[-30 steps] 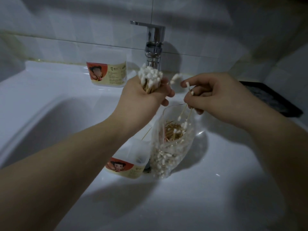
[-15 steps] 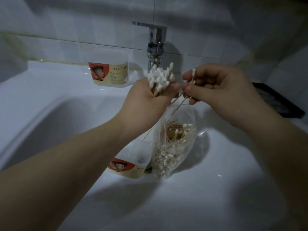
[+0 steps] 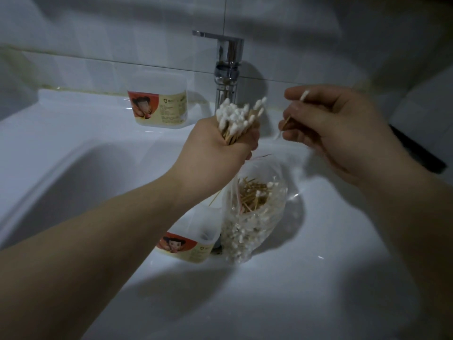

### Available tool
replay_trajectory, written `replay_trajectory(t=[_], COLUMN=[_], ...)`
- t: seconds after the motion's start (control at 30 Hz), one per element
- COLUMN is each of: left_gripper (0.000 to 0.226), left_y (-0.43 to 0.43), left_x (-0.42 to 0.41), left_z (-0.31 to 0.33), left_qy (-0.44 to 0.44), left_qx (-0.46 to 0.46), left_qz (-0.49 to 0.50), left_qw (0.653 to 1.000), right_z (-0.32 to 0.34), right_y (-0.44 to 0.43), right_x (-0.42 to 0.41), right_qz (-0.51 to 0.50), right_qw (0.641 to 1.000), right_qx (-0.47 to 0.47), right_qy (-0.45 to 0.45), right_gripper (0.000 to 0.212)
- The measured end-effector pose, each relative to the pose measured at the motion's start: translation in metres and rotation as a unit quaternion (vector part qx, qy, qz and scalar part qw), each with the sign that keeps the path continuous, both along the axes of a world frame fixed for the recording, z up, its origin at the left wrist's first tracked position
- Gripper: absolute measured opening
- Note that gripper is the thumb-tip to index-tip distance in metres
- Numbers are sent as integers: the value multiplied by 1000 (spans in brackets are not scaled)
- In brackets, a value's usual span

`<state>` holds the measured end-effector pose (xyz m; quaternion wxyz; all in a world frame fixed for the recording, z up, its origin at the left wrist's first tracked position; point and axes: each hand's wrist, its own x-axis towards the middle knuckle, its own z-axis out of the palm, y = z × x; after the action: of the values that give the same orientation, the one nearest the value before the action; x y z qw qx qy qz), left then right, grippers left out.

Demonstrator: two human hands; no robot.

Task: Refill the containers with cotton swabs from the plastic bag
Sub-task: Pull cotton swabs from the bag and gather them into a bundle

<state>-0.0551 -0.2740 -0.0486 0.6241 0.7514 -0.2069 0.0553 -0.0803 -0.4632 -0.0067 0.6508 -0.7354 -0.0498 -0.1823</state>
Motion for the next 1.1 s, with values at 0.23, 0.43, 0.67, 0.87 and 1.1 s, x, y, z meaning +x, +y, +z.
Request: replay_trajectory(t=[0.23, 0.43, 0.67, 0.87, 1.1], left_gripper=[10, 13, 11, 15, 12], left_y=[-5, -1, -2, -2, 0], left_x=[-3, -5, -7, -7, -6], left_z=[1, 5, 5, 3, 7], left_qy=[41, 41, 86, 108, 185], left_qx=[-34, -33, -34, -59, -121], left_qz=[-40, -95, -115, -117, -154], left_qw=[998, 994, 989, 986, 963], right_z=[-4, -9, -14, -13, -15], right_y=[6, 10, 8, 8, 14], right_x=[-5, -6, -6, -9, -15], right_qz=[17, 26, 60, 95, 155], right_qw=[995, 988, 963, 959, 914], right_qx=[-96, -144, -249, -263, -374], right_qy=[-5, -45, -85, -36, 17], right_gripper=[15, 22, 42, 40, 111])
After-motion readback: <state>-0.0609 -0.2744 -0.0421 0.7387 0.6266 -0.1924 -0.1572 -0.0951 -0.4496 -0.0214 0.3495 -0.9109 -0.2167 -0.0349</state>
